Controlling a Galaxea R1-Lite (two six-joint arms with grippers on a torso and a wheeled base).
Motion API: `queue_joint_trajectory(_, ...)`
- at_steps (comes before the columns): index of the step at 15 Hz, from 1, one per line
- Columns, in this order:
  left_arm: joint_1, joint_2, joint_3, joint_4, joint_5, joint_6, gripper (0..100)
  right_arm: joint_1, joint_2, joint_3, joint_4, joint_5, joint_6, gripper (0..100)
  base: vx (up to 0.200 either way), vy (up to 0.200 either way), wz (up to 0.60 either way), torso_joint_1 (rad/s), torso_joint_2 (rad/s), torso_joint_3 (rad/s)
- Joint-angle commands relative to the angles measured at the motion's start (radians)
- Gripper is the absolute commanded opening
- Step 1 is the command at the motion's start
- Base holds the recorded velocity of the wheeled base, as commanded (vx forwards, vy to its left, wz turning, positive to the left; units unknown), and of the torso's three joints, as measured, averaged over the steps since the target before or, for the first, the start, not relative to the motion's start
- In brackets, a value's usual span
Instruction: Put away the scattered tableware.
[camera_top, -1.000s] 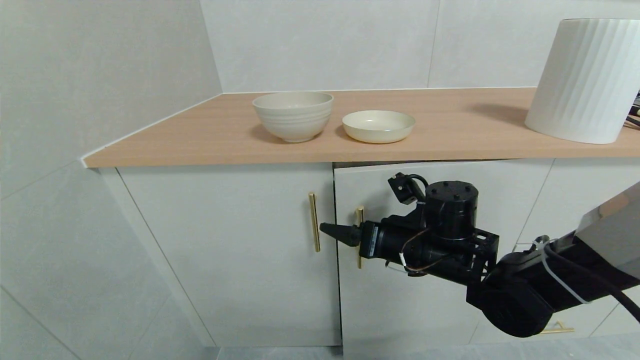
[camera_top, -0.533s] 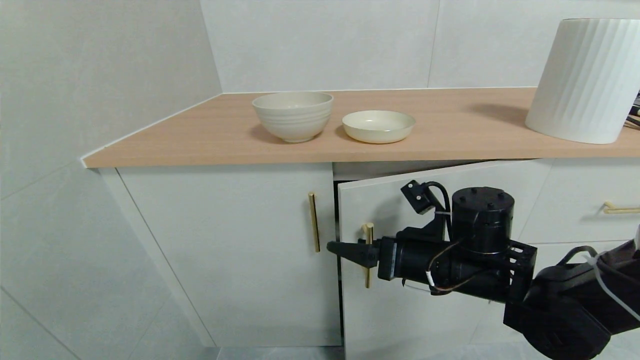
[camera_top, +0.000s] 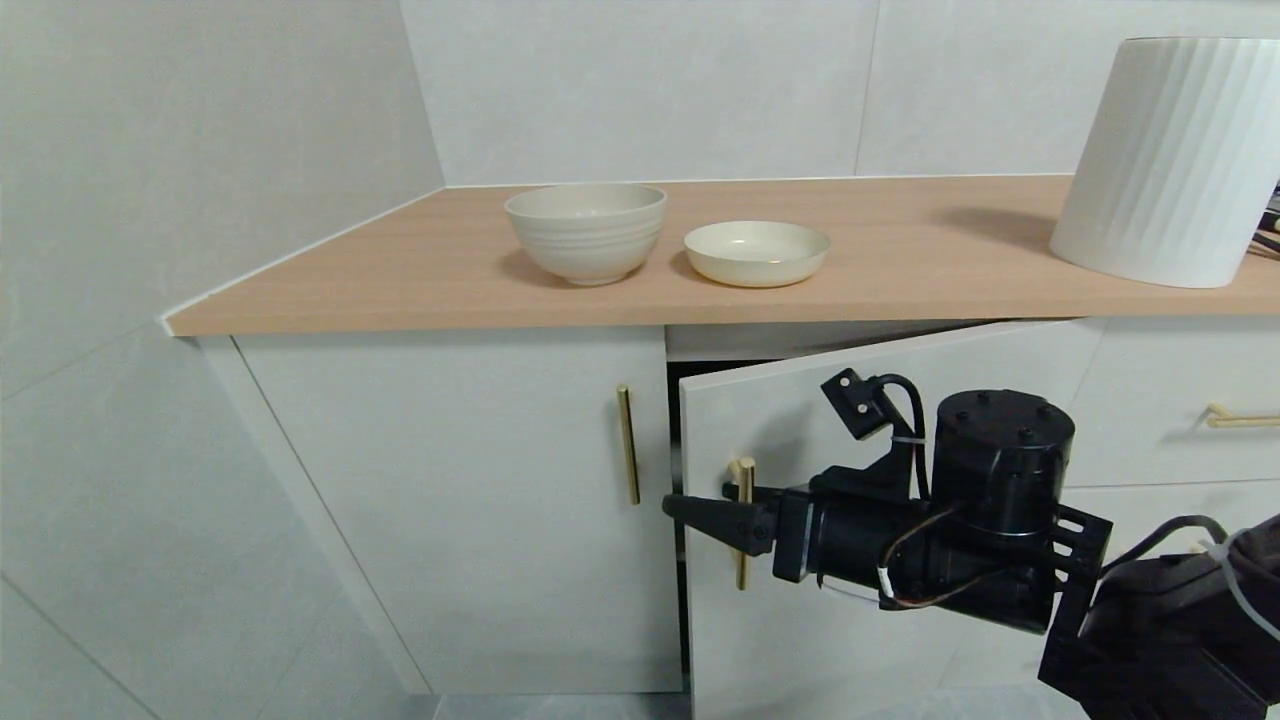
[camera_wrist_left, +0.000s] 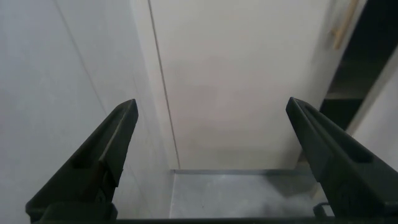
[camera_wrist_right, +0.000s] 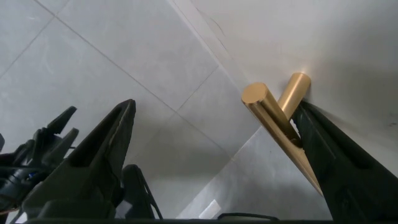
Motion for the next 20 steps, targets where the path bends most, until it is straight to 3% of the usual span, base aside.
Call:
queue_joint_trajectory(1, 0.0, 0.002, -0.008, -0.01, 0.011, 0.001, 100, 0.007, -0.002, 0.002, 0.003, 0.001, -0.001, 100, 0.0, 0.0, 0.0, 0.0, 0.0, 0.0)
queue_joint_trajectory(2, 0.0, 0.002, -0.008, -0.01, 0.011, 0.001, 100, 0.007, -0.002, 0.002, 0.003, 0.001, -0.001, 100, 0.0, 0.0, 0.0, 0.0, 0.0, 0.0)
queue_joint_trajectory(3, 0.0, 0.002, -0.083, -0.019, 0.005, -0.003, 100, 0.007, -0.002, 0.002, 0.003, 0.001, -0.001, 100, 0.0, 0.0, 0.0, 0.0, 0.0, 0.0)
queue_joint_trajectory(5, -0.002, 0.012, -0.164, 0.06, -0.073, 0.003, 100, 0.01, 0.002, 0.002, 0.003, 0.001, 0.001, 100, 0.0, 0.0, 0.0, 0.0, 0.0, 0.0)
queue_joint_trajectory(8, -0.005, 0.189, -0.299, 0.132, -0.372, 0.004, 100, 0.014, 0.001, 0.002, 0.003, 0.0, 0.001, 100, 0.0, 0.0, 0.0, 0.0, 0.0, 0.0)
queue_joint_trajectory(9, -0.006, 0.261, -0.342, 0.132, -0.434, -0.002, 100, 0.014, 0.001, 0.002, 0.003, 0.0, -0.001, 100, 0.0, 0.0, 0.0, 0.0, 0.0, 0.0)
queue_joint_trajectory(11, -0.006, 0.456, -0.454, 0.131, -0.6, -0.045, 100, 0.014, -0.001, 0.002, 0.003, 0.0, -0.001, 100, 0.0, 0.0, 0.0, 0.0, 0.0, 0.0)
queue_joint_trajectory(13, -0.006, 0.638, -0.528, 0.129, -0.688, -0.045, 100, 0.014, -0.001, 0.002, 0.003, 0.0, -0.001, 100, 0.0, 0.0, 0.0, 0.0, 0.0, 0.0)
queue_joint_trajectory(14, -0.014, 0.724, -0.546, 0.129, -0.71, -0.045, 100, 0.014, -0.001, 0.002, 0.003, 0.0, -0.001, 100, 0.0, 0.0, 0.0, 0.0, 0.0, 0.0)
queue_joint_trajectory(17, -0.109, 0.911, -0.563, 0.125, -0.713, -0.046, 100, 0.014, -0.004, 0.003, 0.003, -0.002, -0.001, 100, 0.0, 0.0, 0.0, 0.0, 0.0, 0.0)
queue_joint_trajectory(18, -0.164, 0.946, -0.54, 0.125, -0.713, -0.048, 100, 0.013, -0.001, 0.003, 0.003, 0.0, -0.001, 100, 0.0, 0.0, 0.0, 0.0, 0.0, 0.0)
queue_joint_trajectory(20, -0.198, 0.977, -0.494, 0.119, -0.712, -0.049, 100, 0.005, 0.005, 0.0, 0.003, 0.001, -0.001, 100, 0.0, 0.0, 0.0, 0.0, 0.0, 0.0)
